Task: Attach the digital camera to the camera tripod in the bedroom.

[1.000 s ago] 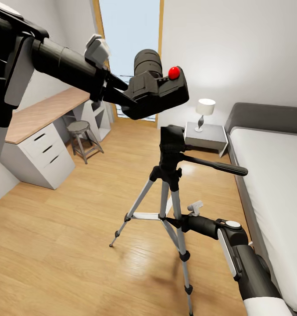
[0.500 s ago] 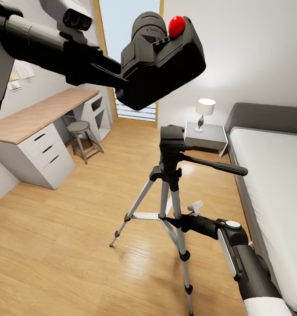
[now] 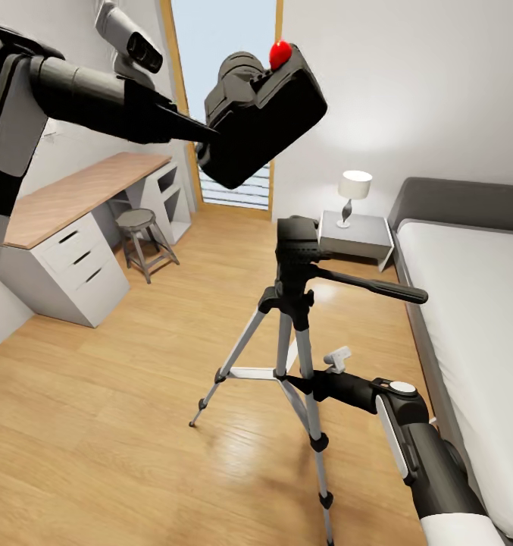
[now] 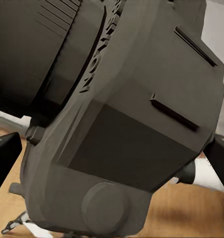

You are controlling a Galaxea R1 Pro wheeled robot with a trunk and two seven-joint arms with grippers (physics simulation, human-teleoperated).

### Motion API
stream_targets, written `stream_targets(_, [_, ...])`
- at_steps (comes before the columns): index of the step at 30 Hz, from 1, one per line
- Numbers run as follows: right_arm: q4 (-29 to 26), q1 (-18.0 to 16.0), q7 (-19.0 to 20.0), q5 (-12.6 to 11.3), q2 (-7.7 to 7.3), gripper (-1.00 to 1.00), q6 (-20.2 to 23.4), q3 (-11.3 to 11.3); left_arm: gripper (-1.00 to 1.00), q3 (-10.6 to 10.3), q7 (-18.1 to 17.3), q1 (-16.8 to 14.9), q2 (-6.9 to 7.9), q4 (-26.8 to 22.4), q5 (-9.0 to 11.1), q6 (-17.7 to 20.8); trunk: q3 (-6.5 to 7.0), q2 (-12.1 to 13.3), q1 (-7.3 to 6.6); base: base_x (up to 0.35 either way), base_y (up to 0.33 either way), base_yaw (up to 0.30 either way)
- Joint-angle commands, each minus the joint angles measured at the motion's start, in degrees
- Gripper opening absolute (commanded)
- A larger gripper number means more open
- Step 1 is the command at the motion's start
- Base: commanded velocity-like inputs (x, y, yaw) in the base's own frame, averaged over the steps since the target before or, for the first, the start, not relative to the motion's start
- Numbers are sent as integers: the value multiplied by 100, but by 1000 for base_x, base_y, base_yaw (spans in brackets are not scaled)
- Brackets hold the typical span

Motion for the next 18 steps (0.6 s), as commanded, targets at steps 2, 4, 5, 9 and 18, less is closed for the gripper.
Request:
stream_targets(2, [-3, -5, 42, 374, 2, -100, -48, -16, -100, -22, -13, -10, -90, 458, 43, 57, -11, -11, 4, 0, 0, 0])
stream_targets(4, [-3, -5, 42, 374, 2, -100, -48, -19, -100, -28, -13, -10, -221, 954, 51, 57, -11, -11, 4, 0, 0, 0])
stream_targets(5, [-3, -5, 42, 374, 2, -100, -48, -20, -100, -35, -13, -10, -325, 1251, 84, 57, -11, -11, 4, 0, 0, 0])
stream_targets(9, [-3, -5, 42, 374, 2, -100, -48, -21, -100, -65, -9, -10, -601, 1710, 291, 57, -11, -11, 4, 0, 0, 0])
stream_targets(18, [-3, -5, 42, 372, 2, -100, -48, -21, -100, -431, -12, -10, -770, 1782, 583, 57, -11, -11, 4, 0, 0, 0])
